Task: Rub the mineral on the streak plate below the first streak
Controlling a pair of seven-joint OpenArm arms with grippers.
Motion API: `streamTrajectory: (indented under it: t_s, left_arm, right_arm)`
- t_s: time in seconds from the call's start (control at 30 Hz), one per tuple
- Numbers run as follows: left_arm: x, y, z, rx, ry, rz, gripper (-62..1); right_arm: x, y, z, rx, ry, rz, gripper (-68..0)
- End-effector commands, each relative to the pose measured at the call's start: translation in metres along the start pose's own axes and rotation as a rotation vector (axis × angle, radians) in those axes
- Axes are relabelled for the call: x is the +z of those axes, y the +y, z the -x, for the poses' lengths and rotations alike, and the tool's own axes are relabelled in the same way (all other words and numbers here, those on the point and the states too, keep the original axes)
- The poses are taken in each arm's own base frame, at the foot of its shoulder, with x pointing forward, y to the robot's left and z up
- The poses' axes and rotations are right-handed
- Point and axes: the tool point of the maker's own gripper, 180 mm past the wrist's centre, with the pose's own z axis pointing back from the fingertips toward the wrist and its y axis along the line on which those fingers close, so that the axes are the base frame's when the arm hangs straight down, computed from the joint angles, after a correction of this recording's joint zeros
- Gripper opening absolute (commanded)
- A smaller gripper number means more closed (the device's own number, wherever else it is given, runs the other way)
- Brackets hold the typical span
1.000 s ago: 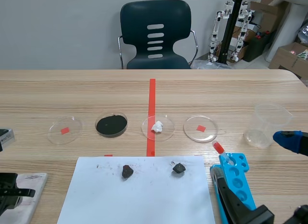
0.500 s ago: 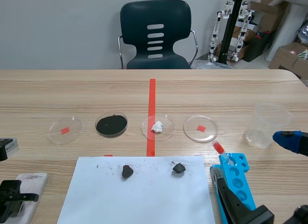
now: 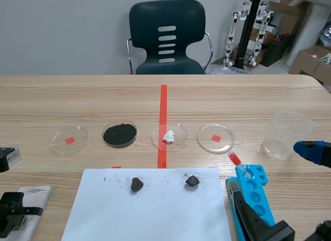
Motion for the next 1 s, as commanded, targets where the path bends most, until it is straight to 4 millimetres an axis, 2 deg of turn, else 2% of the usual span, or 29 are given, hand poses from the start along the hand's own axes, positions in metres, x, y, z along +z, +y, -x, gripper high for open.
streamTrajectory:
  t_s: [0.0, 0.53, 0.73, 0.83, 0.97]
  left_arm:
    - [-0.001, 0.003, -0.003, 0.007, -0.012, -0.009, -54.4]
    - [-0.006, 0.011, 0.003, 0.013, 0.009, -0.03, -54.3]
    - [-0.005, 0.03, 0.006, -0.023, 0.029, -0.136, -54.4]
    - [-0.005, 0.028, 0.006, -0.017, 0.027, -0.126, -54.3]
    - [-0.006, 0.011, 0.008, -0.009, 0.033, -0.03, -54.3]
  right_arm:
    - [-0.002, -0.002, -0.007, 0.004, -0.028, -0.001, 0.4]
    - [-0.002, -0.002, -0.007, 0.004, -0.028, -0.001, 0.4]
    - [-0.002, -0.002, -0.007, 0.004, -0.028, -0.001, 0.4]
    - [-0.002, -0.002, -0.007, 0.004, -0.028, -0.001, 0.4]
    - [-0.002, -0.002, -0.007, 0.004, -0.028, -0.001, 0.4]
